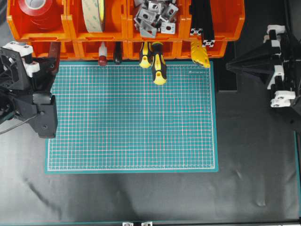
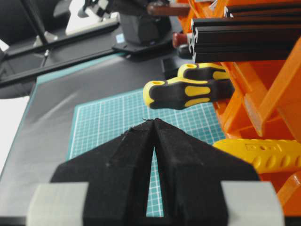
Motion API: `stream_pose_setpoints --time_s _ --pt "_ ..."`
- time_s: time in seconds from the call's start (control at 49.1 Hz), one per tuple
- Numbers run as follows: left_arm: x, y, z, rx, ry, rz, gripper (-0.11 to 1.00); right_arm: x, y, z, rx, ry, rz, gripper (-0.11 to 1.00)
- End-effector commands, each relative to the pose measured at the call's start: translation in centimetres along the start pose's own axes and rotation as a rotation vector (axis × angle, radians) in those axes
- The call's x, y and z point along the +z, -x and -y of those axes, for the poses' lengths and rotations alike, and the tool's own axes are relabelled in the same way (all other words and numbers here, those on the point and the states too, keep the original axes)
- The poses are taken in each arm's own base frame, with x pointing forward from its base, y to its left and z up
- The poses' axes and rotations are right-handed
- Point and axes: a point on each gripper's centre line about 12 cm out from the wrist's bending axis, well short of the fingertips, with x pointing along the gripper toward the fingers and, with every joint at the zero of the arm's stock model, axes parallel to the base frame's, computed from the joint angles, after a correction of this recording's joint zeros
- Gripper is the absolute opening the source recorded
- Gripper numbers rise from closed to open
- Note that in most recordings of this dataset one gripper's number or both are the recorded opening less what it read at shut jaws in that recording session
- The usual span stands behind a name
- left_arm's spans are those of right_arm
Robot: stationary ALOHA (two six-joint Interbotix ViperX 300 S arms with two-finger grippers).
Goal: Pick scraper from container rack with left arm.
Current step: 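Reach the left gripper up to the brown-handled scraper and close on it, then pull the scraper out of the rack with the left gripper, swinging it down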
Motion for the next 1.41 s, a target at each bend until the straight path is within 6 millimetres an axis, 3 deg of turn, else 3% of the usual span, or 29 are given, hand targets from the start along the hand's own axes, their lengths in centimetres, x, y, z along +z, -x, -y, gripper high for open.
stream_pose_setpoints --time_s 0.0,0.163,0.326,0.672,0.957,1.141,1.385 --pt "0.5 0.3 -0.5 0.002 0.023 0.008 0.31 0.5 -0.1 -0.2 0.006 -0.003 0.016 0.01" --pt "1.2 0.8 -0.3 0.001 0.016 0.019 0.31 0.6 -0.1 -0.2 0.006 -0.003 0.016 0.01" --pt "2.7 2.8 -0.8 0.016 0.03 0.039 0.31 0.5 -0.1 -0.3 0.012 -0.002 0.013 0.01" --pt "5.1 10.0 -2.4 0.015 0.073 0.128 0.21 1.1 0.5 -0.5 0.02 -0.003 0.03 0.01" --pt "7.3 15.7 -3.2 0.007 -0.083 0.168 0.2 1.1 0.7 -0.6 0.026 -0.002 0.029 0.01" --pt "10.7 18.7 -2.3 0.005 -0.275 0.215 0.2 1.3 1.0 -0.7 0.031 -0.022 0.018 0.01" --pt "16.2 19.1 0.1 -0.021 -0.431 0.453 0.2 0.6 1.5 -0.8 0.024 -0.091 -0.087 0.01"
